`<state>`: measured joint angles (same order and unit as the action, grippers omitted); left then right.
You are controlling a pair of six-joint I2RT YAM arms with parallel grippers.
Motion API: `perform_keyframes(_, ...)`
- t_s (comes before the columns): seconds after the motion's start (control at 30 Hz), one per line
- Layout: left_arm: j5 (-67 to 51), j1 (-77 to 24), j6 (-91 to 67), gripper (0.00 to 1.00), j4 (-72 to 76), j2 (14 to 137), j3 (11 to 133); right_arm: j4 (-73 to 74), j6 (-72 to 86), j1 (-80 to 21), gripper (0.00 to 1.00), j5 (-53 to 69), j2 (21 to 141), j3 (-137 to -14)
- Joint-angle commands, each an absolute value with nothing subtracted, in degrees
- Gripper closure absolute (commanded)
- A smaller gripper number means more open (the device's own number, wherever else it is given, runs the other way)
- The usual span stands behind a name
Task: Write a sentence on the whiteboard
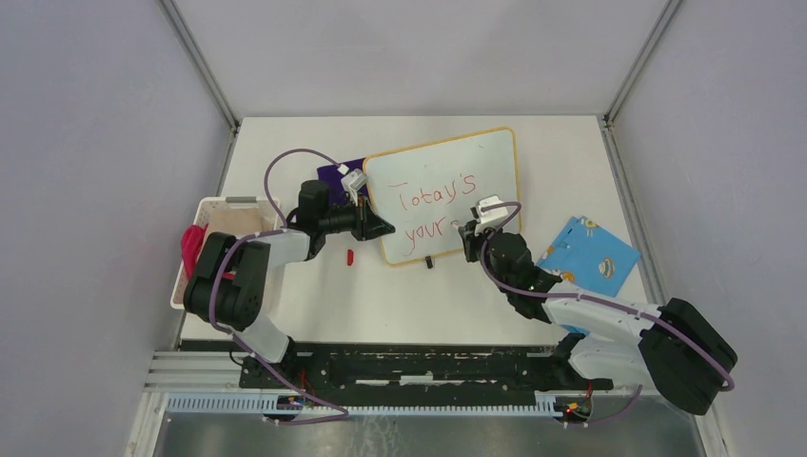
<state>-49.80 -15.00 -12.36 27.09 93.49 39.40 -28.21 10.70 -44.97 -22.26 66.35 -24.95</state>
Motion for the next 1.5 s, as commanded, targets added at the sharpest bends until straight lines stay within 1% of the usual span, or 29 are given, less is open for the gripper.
perform_keyframes(0.0, -39.65, -16.39, -5.83, 0.98, 19.52, 96.94, 38.41, -29.36, 11.43, -44.79, 1.00, -22.77, 64.39, -23.66)
perform_keyframes(0.27, -39.65, -16.49, -5.78, 0.98, 19.43, 96.94, 38.41, -28.61, 11.19, -44.82, 1.00, -24.74, 63.37, -23.27)
perform_keyframes(0.53, -39.63, -16.61, -5.66, 0.98, 19.38, 96.87, 38.45, -28.13, 10.03, -44.31, 1.00, -25.91, 63.99, -26.29)
perform_keyframes(1.47, -39.48, -16.70, -5.46, 0.98, 19.25, 96.86, 38.45, -29.36, 9.03, -42.89, 1.00, -24.81, 65.86, -31.29)
